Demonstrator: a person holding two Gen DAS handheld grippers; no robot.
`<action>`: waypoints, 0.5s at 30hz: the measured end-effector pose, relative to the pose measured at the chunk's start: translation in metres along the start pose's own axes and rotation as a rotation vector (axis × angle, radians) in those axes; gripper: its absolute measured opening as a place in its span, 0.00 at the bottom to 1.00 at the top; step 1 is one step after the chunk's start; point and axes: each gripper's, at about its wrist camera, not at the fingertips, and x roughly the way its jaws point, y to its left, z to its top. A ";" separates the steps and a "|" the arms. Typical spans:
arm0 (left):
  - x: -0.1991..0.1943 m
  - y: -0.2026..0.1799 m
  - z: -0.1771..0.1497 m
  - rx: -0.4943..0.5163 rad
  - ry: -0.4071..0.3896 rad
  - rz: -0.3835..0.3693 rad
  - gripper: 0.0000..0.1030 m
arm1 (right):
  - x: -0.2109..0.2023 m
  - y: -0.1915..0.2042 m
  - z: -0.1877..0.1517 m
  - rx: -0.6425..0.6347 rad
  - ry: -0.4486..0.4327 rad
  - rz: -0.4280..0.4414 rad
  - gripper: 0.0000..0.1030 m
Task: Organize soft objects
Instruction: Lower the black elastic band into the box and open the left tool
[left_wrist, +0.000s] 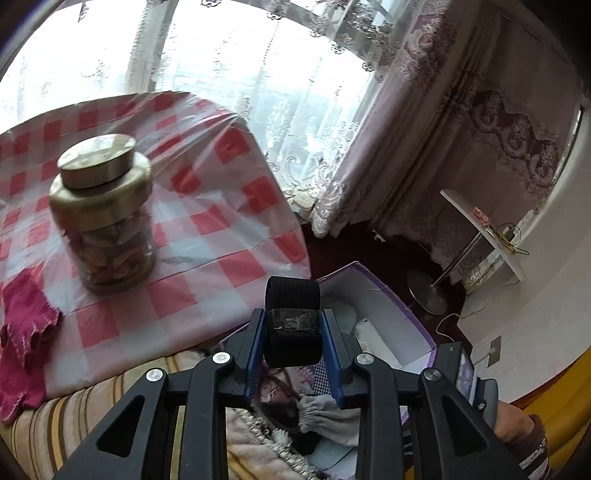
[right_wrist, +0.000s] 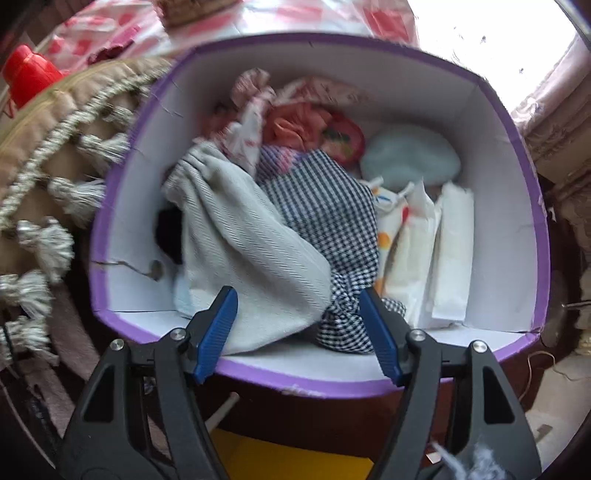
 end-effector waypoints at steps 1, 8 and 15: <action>0.004 -0.007 0.004 0.013 0.001 -0.011 0.30 | 0.004 -0.001 0.001 0.008 0.010 -0.008 0.70; 0.038 -0.043 0.031 0.089 0.023 -0.122 0.32 | 0.016 -0.001 0.014 0.033 0.020 0.027 0.70; 0.053 -0.041 0.038 0.097 0.057 -0.179 0.63 | -0.025 -0.032 0.005 0.163 -0.090 0.035 0.71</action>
